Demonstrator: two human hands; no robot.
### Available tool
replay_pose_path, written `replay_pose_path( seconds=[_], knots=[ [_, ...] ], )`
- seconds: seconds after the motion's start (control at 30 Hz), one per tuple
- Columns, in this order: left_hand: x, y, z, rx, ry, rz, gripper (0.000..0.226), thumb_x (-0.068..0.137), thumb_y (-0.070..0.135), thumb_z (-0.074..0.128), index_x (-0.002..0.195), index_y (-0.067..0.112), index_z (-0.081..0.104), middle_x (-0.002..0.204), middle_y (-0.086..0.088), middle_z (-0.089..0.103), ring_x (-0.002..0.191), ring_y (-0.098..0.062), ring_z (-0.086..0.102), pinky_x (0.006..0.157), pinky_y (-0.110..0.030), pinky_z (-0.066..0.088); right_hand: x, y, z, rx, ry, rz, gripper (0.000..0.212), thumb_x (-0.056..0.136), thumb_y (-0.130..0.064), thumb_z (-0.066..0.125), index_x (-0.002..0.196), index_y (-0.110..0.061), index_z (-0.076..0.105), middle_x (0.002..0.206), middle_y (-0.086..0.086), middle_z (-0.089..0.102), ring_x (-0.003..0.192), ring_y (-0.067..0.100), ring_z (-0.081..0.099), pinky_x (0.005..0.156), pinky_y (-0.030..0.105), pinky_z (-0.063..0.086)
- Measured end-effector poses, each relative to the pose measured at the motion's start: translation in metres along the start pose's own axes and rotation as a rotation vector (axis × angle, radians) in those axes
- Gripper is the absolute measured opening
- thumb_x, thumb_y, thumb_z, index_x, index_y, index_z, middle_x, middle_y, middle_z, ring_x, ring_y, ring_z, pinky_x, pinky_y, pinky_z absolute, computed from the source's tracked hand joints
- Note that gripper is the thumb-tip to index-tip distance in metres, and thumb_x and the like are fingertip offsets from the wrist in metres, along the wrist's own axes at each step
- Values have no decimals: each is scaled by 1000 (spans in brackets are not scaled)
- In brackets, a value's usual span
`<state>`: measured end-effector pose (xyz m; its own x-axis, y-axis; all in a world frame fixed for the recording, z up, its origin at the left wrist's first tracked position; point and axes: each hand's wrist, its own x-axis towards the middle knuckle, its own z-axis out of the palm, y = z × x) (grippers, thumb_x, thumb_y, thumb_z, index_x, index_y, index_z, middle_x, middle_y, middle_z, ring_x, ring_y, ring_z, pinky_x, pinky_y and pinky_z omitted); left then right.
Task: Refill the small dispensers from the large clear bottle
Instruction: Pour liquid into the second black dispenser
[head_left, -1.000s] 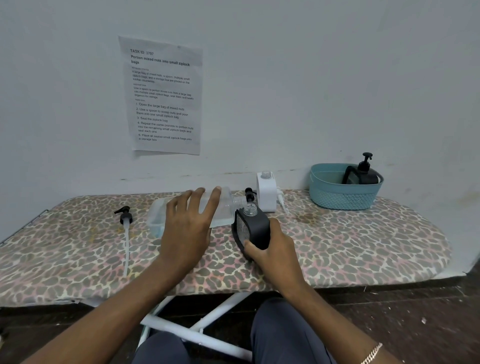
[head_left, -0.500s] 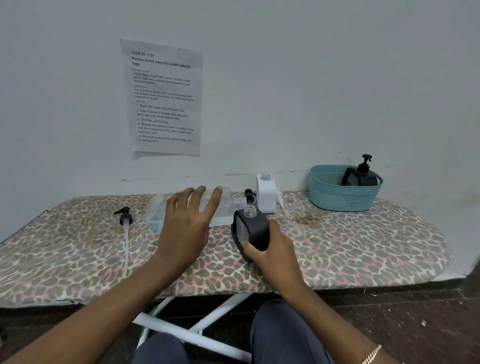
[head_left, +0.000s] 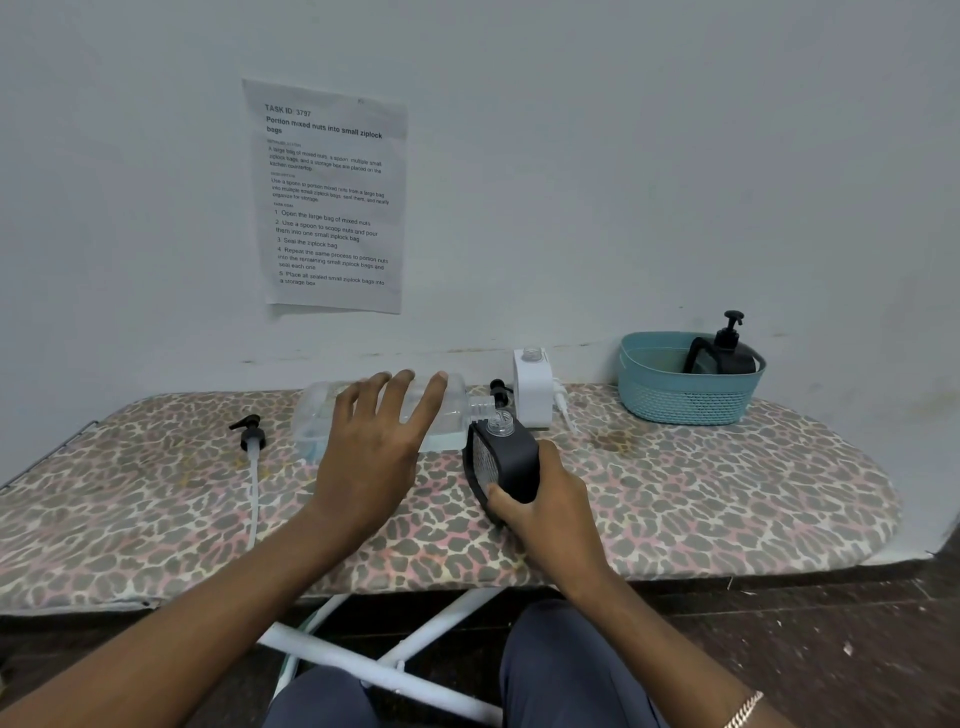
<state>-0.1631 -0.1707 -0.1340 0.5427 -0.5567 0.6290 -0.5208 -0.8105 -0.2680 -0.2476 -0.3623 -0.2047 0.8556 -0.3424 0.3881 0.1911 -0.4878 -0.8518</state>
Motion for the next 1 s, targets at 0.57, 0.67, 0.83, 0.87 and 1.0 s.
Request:
replay_pose_path(
  seconds=[0.57, 0.67, 0.83, 0.87, 1.0],
  knots=[
    [-1, 0, 1, 7, 26, 0, 90, 63, -7, 86, 148, 9, 59, 135, -26, 63, 121, -48, 62, 99, -59, 48, 0, -3, -1, 17, -11, 5, 37, 88, -33, 79, 102, -50, 49, 93, -17, 70, 81, -2, 69, 60, 16, 54],
    [-1, 0, 1, 8, 28, 0, 90, 63, -7, 87, 148, 9, 59, 135, -26, 63, 120, -48, 63, 99, -60, 48, 0, -3, -1, 16, -13, 10, 36, 88, -34, 79, 103, -49, 49, 94, -16, 70, 82, -2, 69, 61, 17, 55],
    [-1, 0, 1, 6, 26, -1, 90, 64, -6, 88, 148, 9, 59, 135, -26, 63, 121, -48, 63, 99, -59, 48, 0, -2, 0, 14, -14, 13, 37, 88, -34, 78, 104, -49, 48, 94, -15, 71, 80, -1, 70, 60, 18, 55],
    [-1, 1, 1, 6, 24, -3, 91, 63, -6, 88, 148, 9, 59, 135, -26, 64, 121, -48, 63, 99, -59, 48, 0, -2, 0, 14, -12, 12, 38, 87, -33, 79, 104, -48, 49, 92, -14, 71, 78, 0, 70, 58, 18, 55],
    [-1, 1, 0, 4, 21, -8, 92, 62, -6, 89, 147, 9, 60, 135, -26, 64, 120, -48, 63, 99, -59, 49, 0, -3, 0, 20, -2, 10, 37, 86, -30, 79, 102, -46, 50, 90, -15, 70, 76, -2, 69, 56, 14, 51]
  ],
)
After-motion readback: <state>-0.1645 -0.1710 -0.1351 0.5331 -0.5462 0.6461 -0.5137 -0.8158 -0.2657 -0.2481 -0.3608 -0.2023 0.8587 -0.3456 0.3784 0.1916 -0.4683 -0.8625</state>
